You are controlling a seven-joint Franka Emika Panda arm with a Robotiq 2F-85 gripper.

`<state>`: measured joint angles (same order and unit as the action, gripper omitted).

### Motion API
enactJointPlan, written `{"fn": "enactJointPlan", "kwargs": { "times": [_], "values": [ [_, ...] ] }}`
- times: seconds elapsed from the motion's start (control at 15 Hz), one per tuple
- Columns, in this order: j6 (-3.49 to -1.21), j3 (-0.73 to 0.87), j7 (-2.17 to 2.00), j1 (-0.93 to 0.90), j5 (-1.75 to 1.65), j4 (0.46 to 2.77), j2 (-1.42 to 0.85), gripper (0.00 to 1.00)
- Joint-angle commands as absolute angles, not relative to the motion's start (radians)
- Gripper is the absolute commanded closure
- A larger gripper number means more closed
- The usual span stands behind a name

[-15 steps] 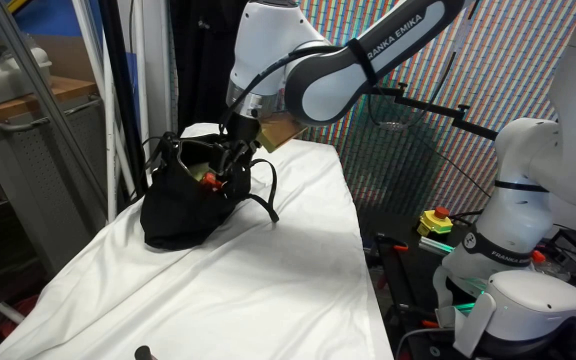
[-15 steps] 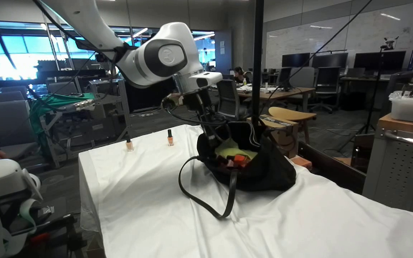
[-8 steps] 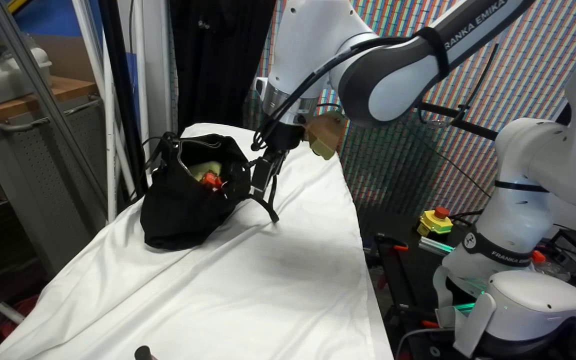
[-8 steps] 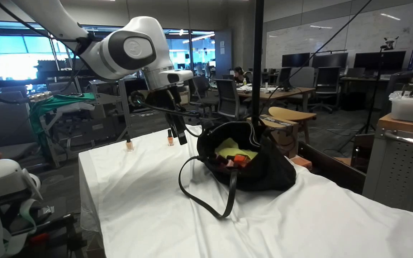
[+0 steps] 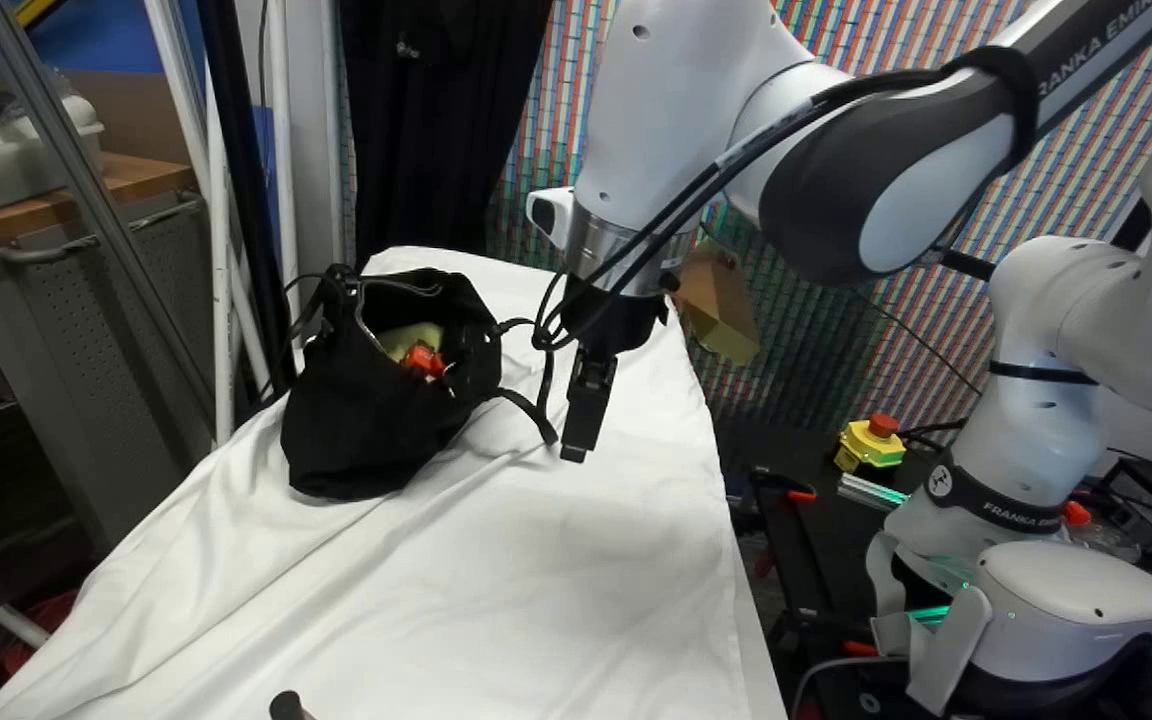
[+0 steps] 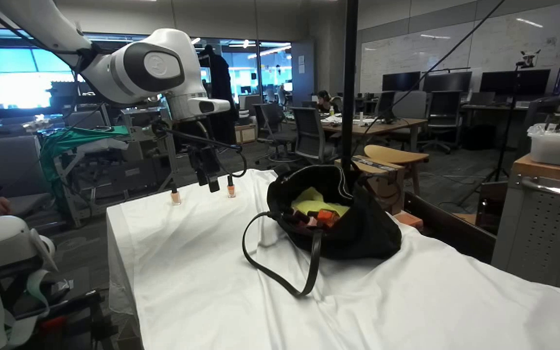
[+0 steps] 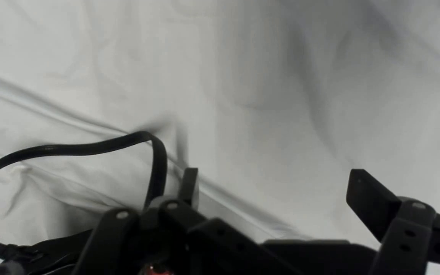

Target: Put the nail polish bottles in the bag

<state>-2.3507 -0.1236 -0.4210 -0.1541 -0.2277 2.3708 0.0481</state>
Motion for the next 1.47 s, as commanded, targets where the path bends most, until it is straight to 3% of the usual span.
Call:
{"fn": "enactJointPlan", "kwargs": {
  "times": [0.0, 0.73, 1.4],
  "values": [
    [-2.312, -0.174, -0.393, -0.179, -0.188, 2.36, 0.042, 0.0],
    [-2.334, -0.239, -0.454, -0.25, -0.168, 2.271, -0.099, 0.0],
    [-2.371, -0.27, -0.36, -0.286, 0.14, 2.148, -0.219, 0.0]
  ]
}}
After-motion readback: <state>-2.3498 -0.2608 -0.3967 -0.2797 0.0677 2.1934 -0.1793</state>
